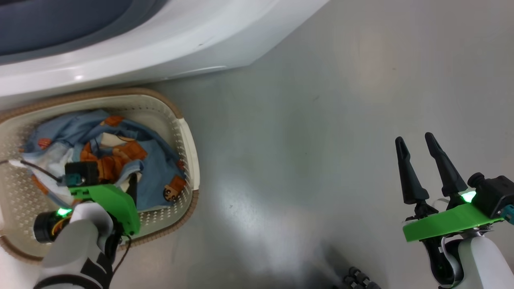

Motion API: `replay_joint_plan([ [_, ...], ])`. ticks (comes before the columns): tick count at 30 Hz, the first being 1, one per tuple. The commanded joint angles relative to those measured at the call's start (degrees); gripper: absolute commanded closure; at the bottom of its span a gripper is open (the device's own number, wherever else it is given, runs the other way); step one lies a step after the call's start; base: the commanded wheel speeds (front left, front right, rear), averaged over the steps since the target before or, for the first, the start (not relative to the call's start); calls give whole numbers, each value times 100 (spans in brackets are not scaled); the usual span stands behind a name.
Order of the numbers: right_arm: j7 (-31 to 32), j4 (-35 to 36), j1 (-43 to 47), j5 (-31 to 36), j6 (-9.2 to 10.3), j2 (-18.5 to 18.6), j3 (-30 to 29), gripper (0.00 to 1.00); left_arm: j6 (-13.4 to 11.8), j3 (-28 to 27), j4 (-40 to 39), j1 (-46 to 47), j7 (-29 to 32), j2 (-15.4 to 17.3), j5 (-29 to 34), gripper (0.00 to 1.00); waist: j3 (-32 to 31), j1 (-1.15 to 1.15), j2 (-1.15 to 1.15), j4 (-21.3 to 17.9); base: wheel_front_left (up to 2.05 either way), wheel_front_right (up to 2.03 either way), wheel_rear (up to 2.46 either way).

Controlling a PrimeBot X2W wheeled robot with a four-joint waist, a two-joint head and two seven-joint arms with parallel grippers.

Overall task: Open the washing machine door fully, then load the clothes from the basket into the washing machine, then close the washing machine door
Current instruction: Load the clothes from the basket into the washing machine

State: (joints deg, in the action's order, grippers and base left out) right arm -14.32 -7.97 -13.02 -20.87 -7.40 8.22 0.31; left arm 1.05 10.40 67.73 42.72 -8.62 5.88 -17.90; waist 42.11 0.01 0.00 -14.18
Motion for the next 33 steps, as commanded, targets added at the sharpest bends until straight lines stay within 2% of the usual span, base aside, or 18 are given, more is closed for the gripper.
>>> replay_joint_plan([
  [1, -68, 132, 74, -65, -9, 100, 70, 0, -47, -83, 84, 17, 56, 179, 41, 0, 160, -1, 0, -88, 0, 0, 0],
  [9, -68, 287, 70, -100, -9, 184, 46, 0, -225, 100, 397, 472, 282, 264, 170, 0, 458, -1, 0, -183, 0, 0, 0],
  [17, -68, 429, 90, -124, -9, 232, 4, 0, -472, 538, 539, 702, 547, 321, 549, 0, 704, -1, 0, -265, 0, 0, 0],
  [18, -68, 437, 91, -125, -9, 237, 6, 0, -520, 567, 548, 710, 539, 320, 572, 55, 717, -1, 0, -267, 0, 0, 0],
  [19, -68, 447, 92, -124, -9, 239, 7, 0, -564, 582, 554, 718, 519, 316, 581, 100, 726, -1, 0, -267, 0, 0, 0],
  [25, -68, 468, 102, -106, -9, 264, -34, 0, -751, 508, 581, 701, 318, 216, 446, 100, 661, -1, 0, -169, 0, 0, 0],
  [28, -68, 439, 107, -113, -9, 257, -31, 0, -878, 261, 581, 598, -68, 100, 172, 100, 520, -1, 0, -52, 0, 0, 0],
  [33, -68, 359, 126, -130, -9, 253, 3, 0, -946, 81, 390, 243, -575, -86, -58, 100, 125, -1, 0, 215, 0, 0, 0],
])
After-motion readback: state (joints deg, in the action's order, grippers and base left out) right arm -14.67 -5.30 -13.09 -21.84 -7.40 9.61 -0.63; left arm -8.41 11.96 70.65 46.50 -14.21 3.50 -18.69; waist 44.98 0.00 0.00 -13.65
